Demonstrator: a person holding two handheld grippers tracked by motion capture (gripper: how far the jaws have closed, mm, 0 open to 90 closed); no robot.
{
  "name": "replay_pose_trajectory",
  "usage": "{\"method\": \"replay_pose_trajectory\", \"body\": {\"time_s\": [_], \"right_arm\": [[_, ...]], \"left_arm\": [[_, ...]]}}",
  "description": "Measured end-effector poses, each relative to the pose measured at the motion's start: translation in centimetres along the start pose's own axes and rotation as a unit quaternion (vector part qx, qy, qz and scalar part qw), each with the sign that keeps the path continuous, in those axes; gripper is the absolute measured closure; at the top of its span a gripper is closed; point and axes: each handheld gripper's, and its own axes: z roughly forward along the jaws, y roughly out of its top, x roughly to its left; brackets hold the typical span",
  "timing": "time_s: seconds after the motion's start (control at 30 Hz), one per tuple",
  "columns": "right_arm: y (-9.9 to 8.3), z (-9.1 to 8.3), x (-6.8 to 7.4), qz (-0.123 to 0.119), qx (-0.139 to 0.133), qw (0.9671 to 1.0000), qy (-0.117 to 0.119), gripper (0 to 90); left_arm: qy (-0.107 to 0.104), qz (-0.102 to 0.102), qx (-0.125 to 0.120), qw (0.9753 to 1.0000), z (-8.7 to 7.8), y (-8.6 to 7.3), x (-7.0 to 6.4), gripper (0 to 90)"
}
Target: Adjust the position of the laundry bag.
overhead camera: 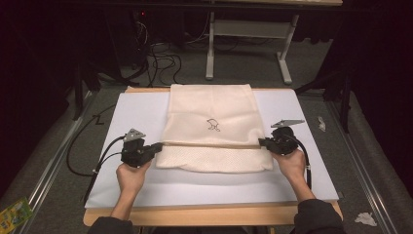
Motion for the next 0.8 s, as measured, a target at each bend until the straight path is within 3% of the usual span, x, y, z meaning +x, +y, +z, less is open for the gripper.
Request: {"method": "replay_pose_trajectory", "body": {"time_s": [0.47, 0.8], "right_arm": [[-0.16, 0.17, -0.14, -0.001, 0.002, 1.0000, -0.006, 85.7], [-0.52, -0.48, 0.12, 0.000, -0.002, 1.0000, 0.007, 84.9]], "left_arm": [[0.018, 0.009, 0.007, 0.9998, -0.34, -0.22, 0.53, 87.2], [0.013, -0.002, 0.015, 0.9998, -0.14, -0.72, 0.79, 86.9]]}}
